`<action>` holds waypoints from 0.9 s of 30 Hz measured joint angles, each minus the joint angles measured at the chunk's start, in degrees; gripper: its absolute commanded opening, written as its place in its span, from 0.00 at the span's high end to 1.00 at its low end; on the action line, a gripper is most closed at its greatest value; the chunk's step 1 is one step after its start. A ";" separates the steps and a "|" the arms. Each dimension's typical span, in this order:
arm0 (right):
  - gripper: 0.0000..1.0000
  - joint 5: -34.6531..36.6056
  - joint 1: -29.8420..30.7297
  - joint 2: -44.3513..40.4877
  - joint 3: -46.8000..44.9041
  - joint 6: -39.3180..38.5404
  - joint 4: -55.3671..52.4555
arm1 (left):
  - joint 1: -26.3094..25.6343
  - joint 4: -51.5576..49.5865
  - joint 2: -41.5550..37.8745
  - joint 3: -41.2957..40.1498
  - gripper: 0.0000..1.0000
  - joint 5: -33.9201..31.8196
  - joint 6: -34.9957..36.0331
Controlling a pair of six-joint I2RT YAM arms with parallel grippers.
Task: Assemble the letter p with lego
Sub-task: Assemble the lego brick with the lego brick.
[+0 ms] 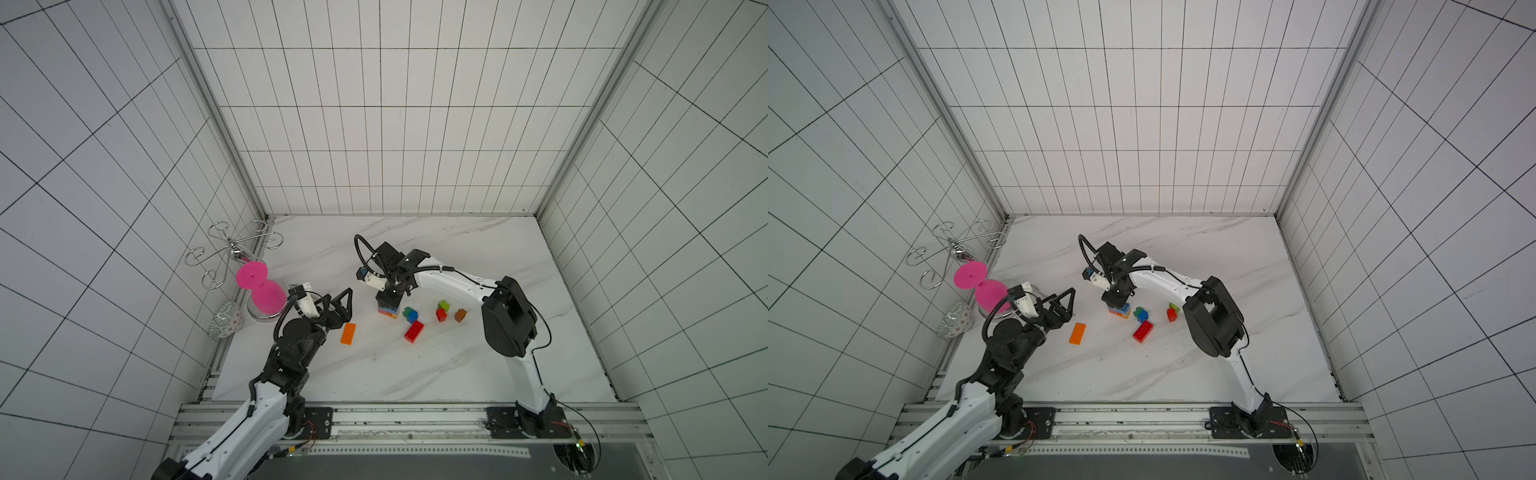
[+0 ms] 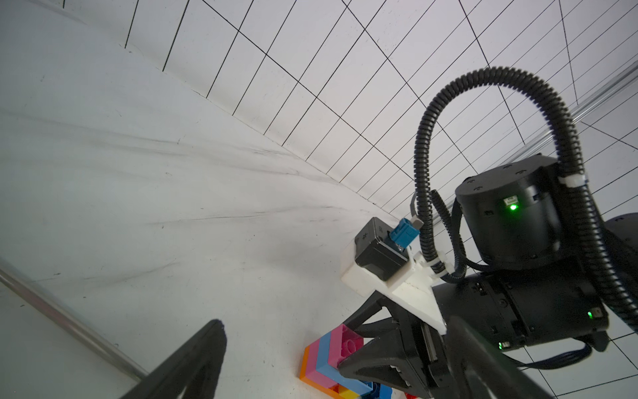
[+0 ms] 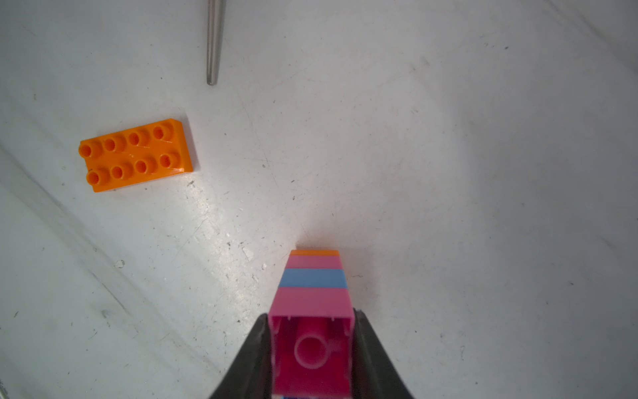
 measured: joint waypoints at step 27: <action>1.00 1.18 -0.02 -2.40 -4.44 4.46 3.82 | 0.00 2.16 9.99 1.44 0.03 5.33 1.79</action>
